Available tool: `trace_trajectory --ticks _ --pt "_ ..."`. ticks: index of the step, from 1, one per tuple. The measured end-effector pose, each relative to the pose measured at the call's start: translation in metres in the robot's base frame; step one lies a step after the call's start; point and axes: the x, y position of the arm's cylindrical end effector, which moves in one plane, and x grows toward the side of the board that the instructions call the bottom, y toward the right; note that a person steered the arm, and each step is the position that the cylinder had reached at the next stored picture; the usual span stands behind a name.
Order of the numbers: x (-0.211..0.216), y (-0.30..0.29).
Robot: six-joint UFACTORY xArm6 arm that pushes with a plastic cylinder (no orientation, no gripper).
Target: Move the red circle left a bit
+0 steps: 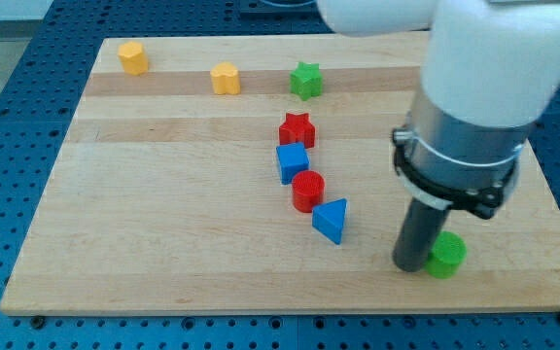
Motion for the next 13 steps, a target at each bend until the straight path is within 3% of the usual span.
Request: trace_trajectory --ticks 4,8,11,13 --pt "0.000 0.040" --pt "-0.072 0.025" --pt "-0.084 -0.021" --pt "-0.089 -0.098"
